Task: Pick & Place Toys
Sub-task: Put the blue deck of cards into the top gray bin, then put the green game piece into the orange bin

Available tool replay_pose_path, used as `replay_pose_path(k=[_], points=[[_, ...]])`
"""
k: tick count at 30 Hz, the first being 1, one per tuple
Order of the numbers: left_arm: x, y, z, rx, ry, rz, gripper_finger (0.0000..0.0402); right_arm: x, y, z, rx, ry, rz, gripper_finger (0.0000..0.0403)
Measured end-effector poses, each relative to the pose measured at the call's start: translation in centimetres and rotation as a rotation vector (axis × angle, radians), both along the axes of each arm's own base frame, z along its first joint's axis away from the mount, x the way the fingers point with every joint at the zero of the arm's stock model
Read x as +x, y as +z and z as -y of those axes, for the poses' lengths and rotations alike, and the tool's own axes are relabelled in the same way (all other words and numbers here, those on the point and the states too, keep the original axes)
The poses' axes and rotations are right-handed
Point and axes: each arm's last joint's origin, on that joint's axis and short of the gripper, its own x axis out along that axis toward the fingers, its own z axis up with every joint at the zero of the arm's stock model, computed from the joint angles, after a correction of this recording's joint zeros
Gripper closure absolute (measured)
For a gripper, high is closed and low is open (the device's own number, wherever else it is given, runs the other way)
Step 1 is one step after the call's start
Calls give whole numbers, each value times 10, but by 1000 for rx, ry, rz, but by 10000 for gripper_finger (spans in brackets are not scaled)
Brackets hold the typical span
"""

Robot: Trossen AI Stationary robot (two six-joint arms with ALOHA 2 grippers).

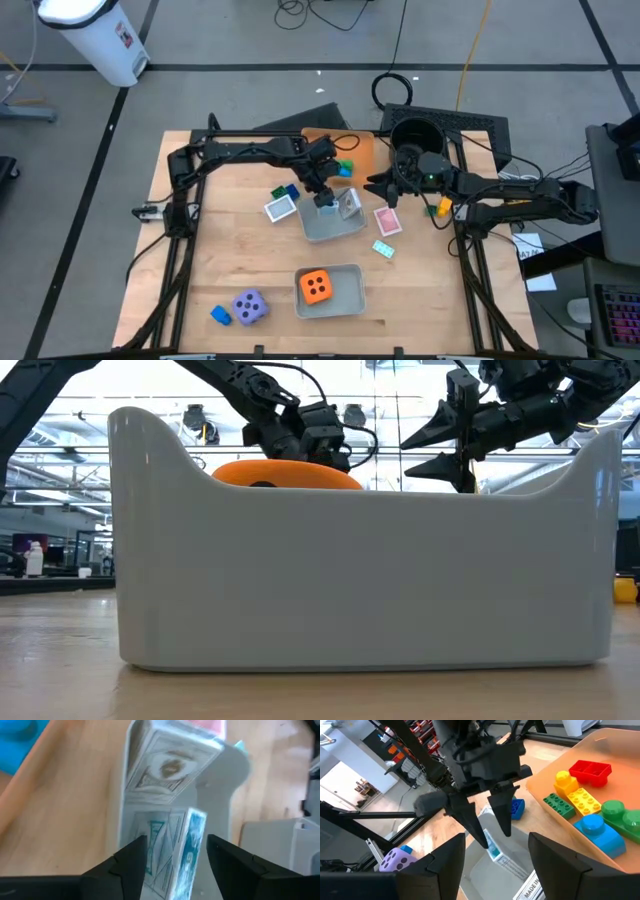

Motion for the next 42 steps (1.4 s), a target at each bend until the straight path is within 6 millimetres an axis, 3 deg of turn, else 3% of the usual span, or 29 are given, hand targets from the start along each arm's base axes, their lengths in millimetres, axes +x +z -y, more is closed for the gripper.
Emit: replay_pose_path(k=[12, 17, 22, 36, 39, 42], points=[[-17, 73, -5, 130, 23, 193, 226, 0, 1, 1, -10, -4, 4, 195], [-31, 92, -13, 225, 74, 214, 227, 0, 1, 1, -24, -3, 5, 193], [-40, 100, -19, 253, 109, 211, 225, 0, 1, 1, -38, -1, 9, 195], [-39, 99, -17, 256, 99, 208, 224, 0, 2, 2, -72, 6, 11, 203], [-39, 99, -17, 257, 98, 208, 225, 0, 4, 1, -108, 73, -89, 209], [-39, 99, -17, 262, 92, 209, 225, -5, 10, -2, -151, 156, -326, 216]])
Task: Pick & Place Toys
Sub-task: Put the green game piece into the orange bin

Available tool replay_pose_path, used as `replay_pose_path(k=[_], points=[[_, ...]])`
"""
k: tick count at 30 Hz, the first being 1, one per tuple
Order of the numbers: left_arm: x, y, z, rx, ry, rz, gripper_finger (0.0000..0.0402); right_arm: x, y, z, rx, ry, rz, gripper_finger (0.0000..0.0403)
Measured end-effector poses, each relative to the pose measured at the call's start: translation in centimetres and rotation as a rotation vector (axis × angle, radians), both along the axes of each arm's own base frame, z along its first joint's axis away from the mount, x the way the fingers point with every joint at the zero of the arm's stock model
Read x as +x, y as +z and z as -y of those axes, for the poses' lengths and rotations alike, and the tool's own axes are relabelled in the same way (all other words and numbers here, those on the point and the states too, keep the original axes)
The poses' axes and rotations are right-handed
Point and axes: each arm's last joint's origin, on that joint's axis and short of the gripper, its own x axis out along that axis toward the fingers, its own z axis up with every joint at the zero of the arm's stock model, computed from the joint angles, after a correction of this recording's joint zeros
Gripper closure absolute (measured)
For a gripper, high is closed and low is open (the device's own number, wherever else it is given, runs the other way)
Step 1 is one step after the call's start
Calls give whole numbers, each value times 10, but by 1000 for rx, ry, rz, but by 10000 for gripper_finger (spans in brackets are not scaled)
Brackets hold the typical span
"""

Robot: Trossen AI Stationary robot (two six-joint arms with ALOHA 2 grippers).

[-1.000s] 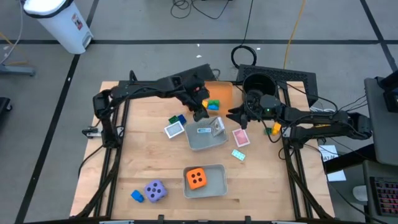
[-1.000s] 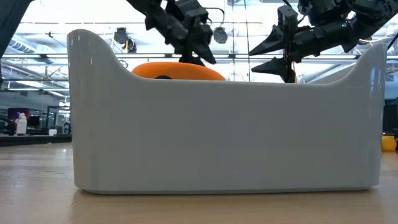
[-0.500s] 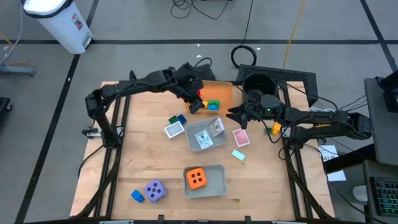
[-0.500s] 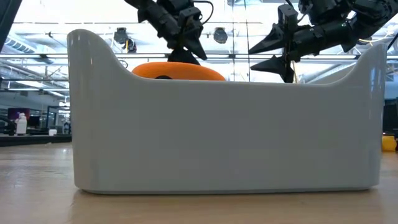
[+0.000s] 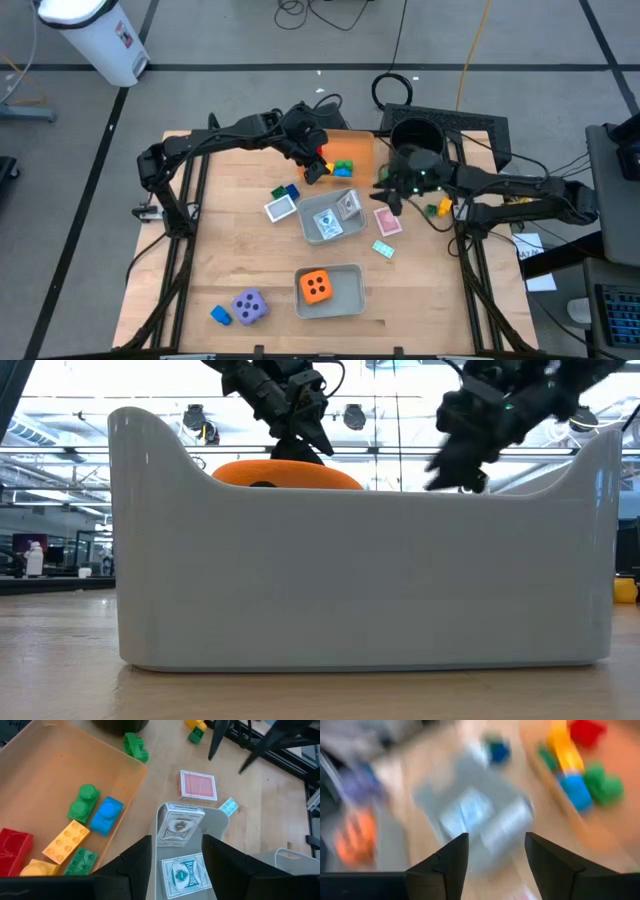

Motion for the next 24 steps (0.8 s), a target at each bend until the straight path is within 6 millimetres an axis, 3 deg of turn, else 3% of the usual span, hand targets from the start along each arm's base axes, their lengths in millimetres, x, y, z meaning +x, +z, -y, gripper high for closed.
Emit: replay_pose_path(k=[7, 12, 16, 24], points=[[0, 0, 0, 23, -22, 3, 225, -29, 30, -8, -163, 120, -487, 225], [0, 0, 0, 32, -30, 4, 225, -51, 30, -12, -137, 95, -739, 218], [0, 0, 0, 32, -30, 4, 225, -62, 23, -16, -75, 91, -862, 198], [1, 0, 0, 31, -28, 10, 225, -62, 11, -15, -117, 143, -898, 133]])
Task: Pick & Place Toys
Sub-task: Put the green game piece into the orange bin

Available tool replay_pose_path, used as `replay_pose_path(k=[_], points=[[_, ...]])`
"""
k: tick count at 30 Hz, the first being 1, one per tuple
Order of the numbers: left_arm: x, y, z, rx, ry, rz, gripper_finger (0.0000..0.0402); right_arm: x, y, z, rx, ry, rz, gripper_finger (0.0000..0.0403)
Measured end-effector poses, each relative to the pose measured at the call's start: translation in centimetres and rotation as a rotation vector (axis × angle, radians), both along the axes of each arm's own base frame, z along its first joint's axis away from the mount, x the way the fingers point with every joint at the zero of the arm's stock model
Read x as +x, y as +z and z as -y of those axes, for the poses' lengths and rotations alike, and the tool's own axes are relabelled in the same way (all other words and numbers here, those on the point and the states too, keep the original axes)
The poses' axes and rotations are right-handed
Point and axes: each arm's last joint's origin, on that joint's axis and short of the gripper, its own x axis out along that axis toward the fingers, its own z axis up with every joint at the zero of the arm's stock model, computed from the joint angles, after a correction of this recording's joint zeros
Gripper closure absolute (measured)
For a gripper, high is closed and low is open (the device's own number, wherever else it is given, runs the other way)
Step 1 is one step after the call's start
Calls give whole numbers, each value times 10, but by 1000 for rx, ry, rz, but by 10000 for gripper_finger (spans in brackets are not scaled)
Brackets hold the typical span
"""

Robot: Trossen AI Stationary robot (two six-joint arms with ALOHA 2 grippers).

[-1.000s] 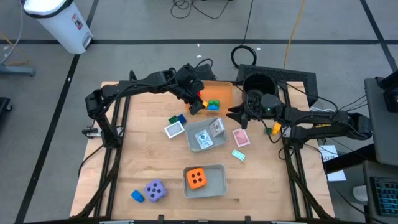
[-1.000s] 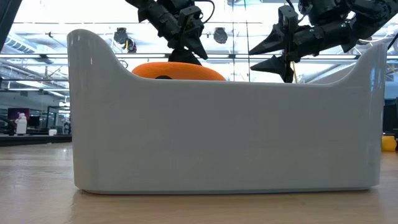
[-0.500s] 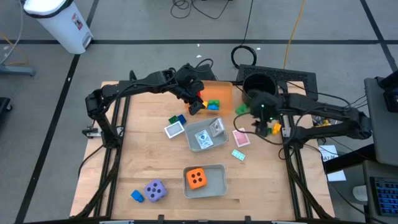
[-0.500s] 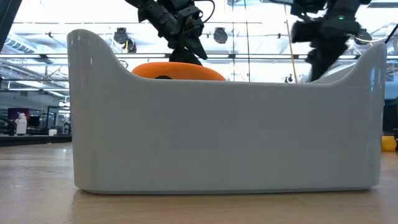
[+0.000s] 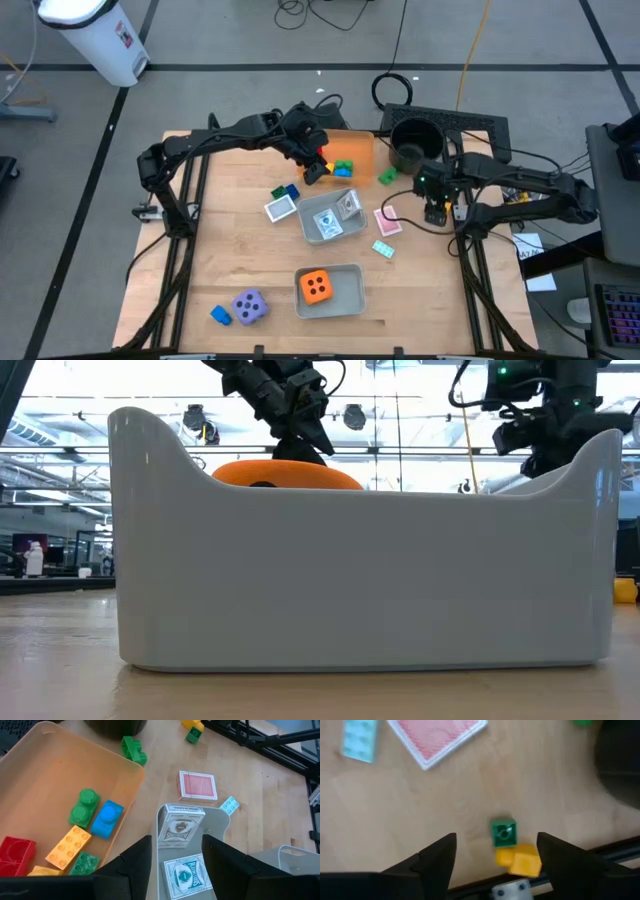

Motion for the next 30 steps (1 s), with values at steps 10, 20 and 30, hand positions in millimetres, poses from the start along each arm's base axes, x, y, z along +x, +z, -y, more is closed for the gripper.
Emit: replay_pose_path(k=[10, 20, 30], points=[[4, 0, 9, 1, -23, 8, 224, -1, -45, 1, 19, 147, -211, 74], [6, 1, 14, -6, -31, 10, 225, 10, -75, 13, 31, 132, -343, 69], [6, 1, 14, -12, -23, 12, 224, 19, -91, 24, 61, 137, -380, 69]])
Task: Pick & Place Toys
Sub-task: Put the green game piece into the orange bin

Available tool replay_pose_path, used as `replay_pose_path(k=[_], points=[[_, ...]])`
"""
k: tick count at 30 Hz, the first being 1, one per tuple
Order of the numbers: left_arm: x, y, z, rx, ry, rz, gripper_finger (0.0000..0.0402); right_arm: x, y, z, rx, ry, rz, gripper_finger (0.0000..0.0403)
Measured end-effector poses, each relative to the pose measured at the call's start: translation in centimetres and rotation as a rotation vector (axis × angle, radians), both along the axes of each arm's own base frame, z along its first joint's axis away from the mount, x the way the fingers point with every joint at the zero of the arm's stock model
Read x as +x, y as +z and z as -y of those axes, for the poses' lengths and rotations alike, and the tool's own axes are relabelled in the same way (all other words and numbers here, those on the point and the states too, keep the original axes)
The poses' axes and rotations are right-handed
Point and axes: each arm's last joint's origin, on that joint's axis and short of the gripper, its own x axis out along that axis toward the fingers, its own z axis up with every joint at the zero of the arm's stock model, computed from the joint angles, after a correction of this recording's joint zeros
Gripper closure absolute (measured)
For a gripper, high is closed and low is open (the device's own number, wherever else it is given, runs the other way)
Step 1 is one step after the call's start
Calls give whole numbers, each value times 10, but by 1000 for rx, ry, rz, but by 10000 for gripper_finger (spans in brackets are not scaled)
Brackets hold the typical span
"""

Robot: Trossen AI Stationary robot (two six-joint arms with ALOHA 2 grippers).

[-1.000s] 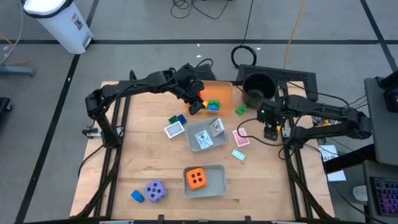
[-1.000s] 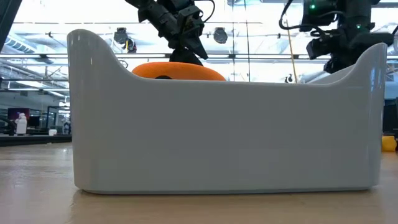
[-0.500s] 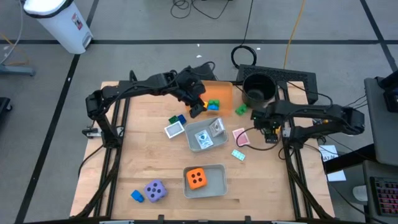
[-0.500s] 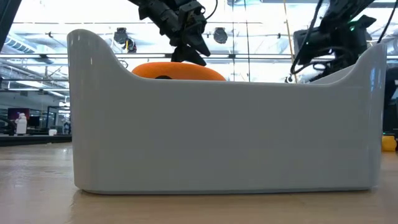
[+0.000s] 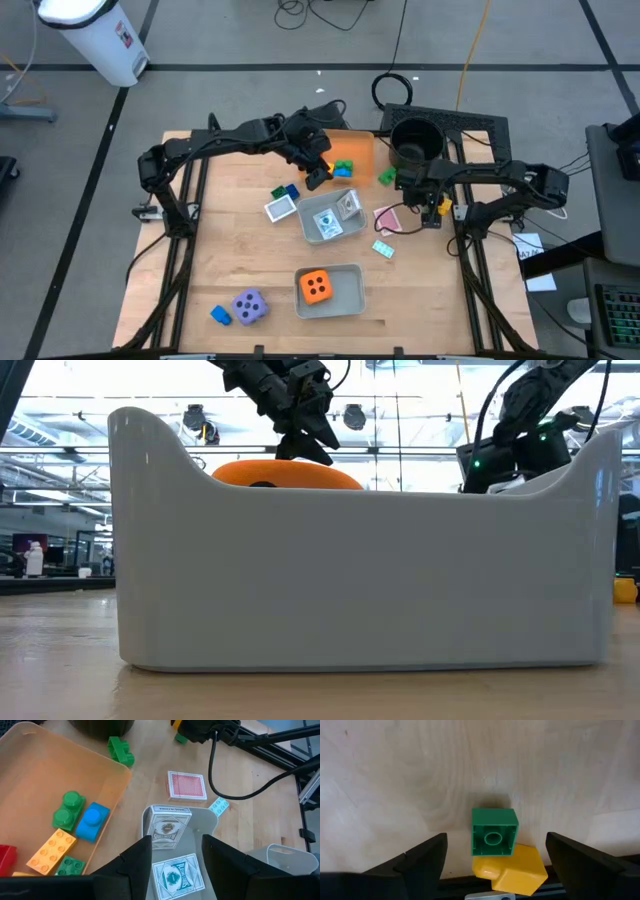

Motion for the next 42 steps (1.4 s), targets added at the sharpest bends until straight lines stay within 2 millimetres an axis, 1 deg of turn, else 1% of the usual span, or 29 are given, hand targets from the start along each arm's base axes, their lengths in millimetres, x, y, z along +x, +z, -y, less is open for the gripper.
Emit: replay_pose_path(k=[4, 9, 13, 24, 33, 36, 42], points=[[0, 0, 0, -1, 1, 0, 224, 2, -9, 1, 7, 4, -14, 69], [0, 0, 0, -4, 4, -1, 224, -4, -18, -1, 9, 13, -48, 69], [0, 0, 0, -1, 1, 0, 225, -6, -20, 0, -24, 21, -67, 83], [0, 0, 0, -1, 1, 0, 224, -8, -25, -1, -18, 53, -60, 193], [0, 0, 0, -7, 7, -1, 224, -8, -25, -1, -19, 54, -57, 263], [0, 0, 0, -7, 7, -1, 225, -8, -25, -1, -19, 54, -57, 266], [0, 0, 0, -20, 21, 4, 225, -8, -23, -1, -30, 54, -40, 251]])
